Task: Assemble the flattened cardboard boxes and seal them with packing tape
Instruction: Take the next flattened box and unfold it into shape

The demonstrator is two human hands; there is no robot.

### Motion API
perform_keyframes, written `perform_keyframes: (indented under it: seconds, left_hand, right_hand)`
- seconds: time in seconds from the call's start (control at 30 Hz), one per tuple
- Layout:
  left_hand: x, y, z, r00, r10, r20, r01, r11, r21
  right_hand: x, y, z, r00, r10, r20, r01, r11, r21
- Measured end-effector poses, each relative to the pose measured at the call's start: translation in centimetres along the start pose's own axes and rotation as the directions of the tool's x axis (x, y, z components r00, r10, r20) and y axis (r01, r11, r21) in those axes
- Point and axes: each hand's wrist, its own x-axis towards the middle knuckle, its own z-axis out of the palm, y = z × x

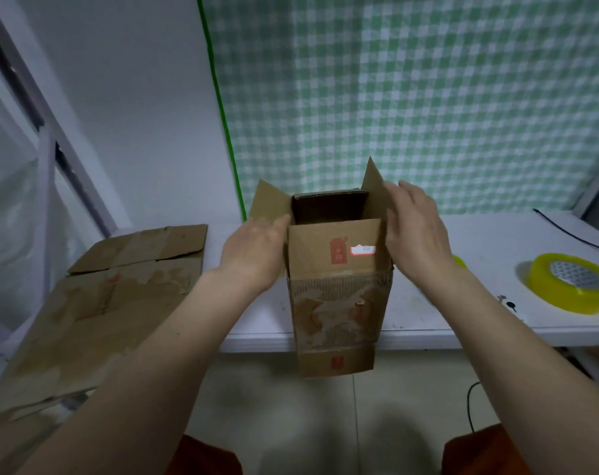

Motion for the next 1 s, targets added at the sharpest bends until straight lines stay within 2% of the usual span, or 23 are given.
perform_keyframes:
  seconds: [0.07,0.1,0.2,0.27,0.33,0.47,0.53,0.63,0.73,0.77,0.83,0.93,1.0]
  left_hand:
    - [-0.3,0.1,0.4,0.995,-0.024,0.096,0.047,0.968,-0.245]
    - [-0.3,-0.1,0.8,0.995,-0.039,0.096,0.066,0.952,-0.3]
    - [-0.1,-0.5,2.3,0.999,-0.048,-0.026,0.038,0.957,-0.287]
    - [-0.1,-0.4,2.9,0.991,-0.057,-0.118,0.018,0.951,-0.308]
    - [-0.1,-0.1,3.0,0.985,-0.072,-0.158,0.018,0.949,-0.316]
    - [0.3,0.2,3.8,1.0,-0.026,-0.004,0.026,0.999,-0.022]
    - [0.5,0.2,3.8,0.999,-0.031,0.016,0.031,0.999,0.022]
    - [0.7,0.6,3.6,1.0,-0.018,0.007,0.017,0.998,0.059]
    - [0.8,0.8,3.4,1.0,-0.021,0.005,0.021,0.997,0.079]
    - [0.8,0.9,3.4,1.0,-0.019,-0.003,0.02,0.996,0.086]
    - [0.9,1.0,3.3,1.0,-0.017,-0.013,0.018,0.995,0.098]
    - [0.7,1.1,3.3,0.999,-0.03,-0.025,0.033,0.994,0.107]
    - [0.5,1.1,3.3,0.998,-0.045,-0.05,0.051,0.991,0.12]
  right_hand:
    - [-0.4,0.8,0.5,0.972,-0.229,-0.062,0.205,0.941,-0.269]
    - [-0.6,1.1,0.6,0.953,-0.296,-0.059,0.257,0.898,-0.358]
    - [-1.6,1.1,0.5,0.918,-0.397,-0.016,0.339,0.802,-0.492]
    - [-2.2,0.6,0.3,0.929,-0.37,-0.017,0.309,0.799,-0.515]
    - [-2.5,0.3,0.1,0.964,-0.261,0.046,0.245,0.81,-0.533]
    - [-2.8,0.3,-0.5,0.972,-0.155,0.176,0.231,0.755,-0.614]
    - [-2.9,0.4,-0.9,0.972,-0.15,0.182,0.233,0.726,-0.647]
    - [-2.9,0.0,-1.6,0.969,-0.149,0.198,0.248,0.622,-0.743]
    - [-2.6,-1.3,-2.4,0.943,-0.109,0.313,0.326,0.483,-0.813]
    - [-2.5,-1.6,-2.3,0.928,-0.121,0.353,0.366,0.49,-0.792]
    - [-2.0,-2.3,-2.0,0.909,-0.166,0.383,0.404,0.578,-0.709]
    - [-0.7,-2.4,-1.2,0.896,-0.071,0.439,0.364,0.684,-0.632]
    - [0.8,-1.8,-0.5,0.857,-0.004,0.515,0.347,0.745,-0.57]
